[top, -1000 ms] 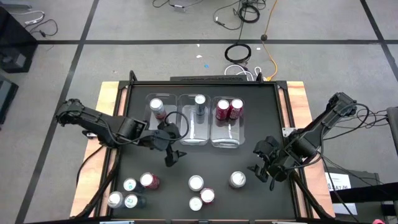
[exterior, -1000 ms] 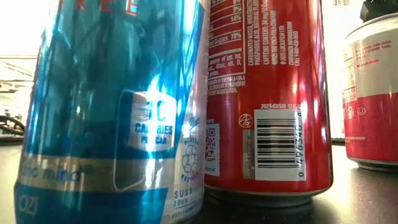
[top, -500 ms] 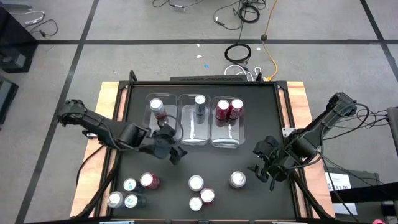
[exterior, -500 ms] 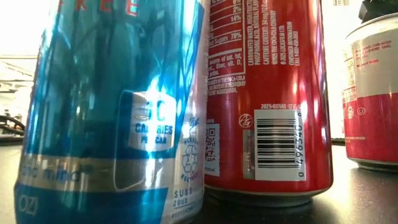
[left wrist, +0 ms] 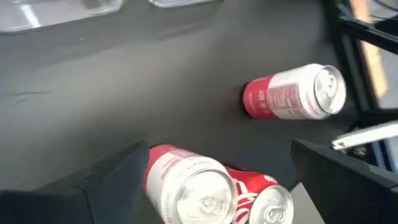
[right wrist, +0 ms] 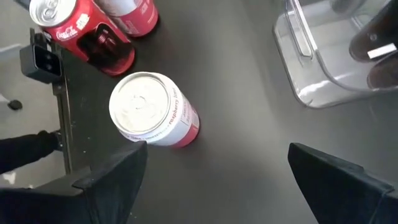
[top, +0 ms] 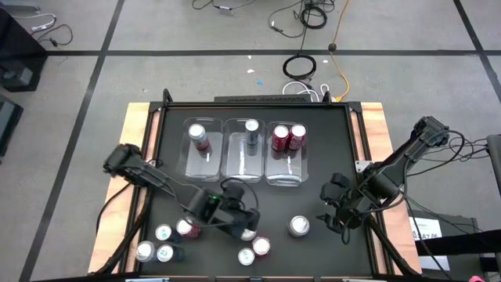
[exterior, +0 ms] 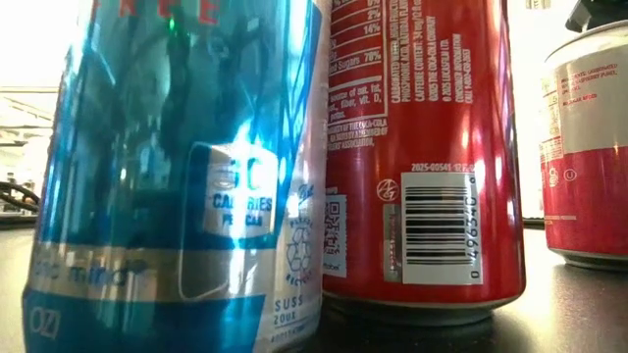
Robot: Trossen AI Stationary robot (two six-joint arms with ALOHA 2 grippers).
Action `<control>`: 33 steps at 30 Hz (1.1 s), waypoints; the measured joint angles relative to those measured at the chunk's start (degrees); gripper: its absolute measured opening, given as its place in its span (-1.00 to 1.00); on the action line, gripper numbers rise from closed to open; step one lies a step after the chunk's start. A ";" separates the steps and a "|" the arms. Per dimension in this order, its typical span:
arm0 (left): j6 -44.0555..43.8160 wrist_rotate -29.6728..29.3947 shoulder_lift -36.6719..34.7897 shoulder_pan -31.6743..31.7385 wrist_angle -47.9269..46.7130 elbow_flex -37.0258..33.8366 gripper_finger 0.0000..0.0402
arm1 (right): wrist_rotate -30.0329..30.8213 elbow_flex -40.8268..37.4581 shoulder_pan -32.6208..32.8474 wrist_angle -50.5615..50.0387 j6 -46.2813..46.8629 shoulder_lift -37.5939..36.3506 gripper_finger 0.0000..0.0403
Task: Sort soda cans
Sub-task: Put the pink soda can into the left transparent bin
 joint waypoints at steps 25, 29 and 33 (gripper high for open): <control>-24.70 11.41 14.35 -0.64 -21.54 24.75 0.99 | 0.17 0.00 0.00 -0.84 -4.99 0.00 0.90; -26.13 13.62 16.38 -0.75 -20.92 24.78 0.99 | 0.17 0.00 0.00 -0.90 -4.99 0.00 0.90; -26.09 15.11 18.59 -0.71 -18.74 24.78 0.99 | 0.17 0.00 0.00 -0.94 -4.98 -0.01 0.90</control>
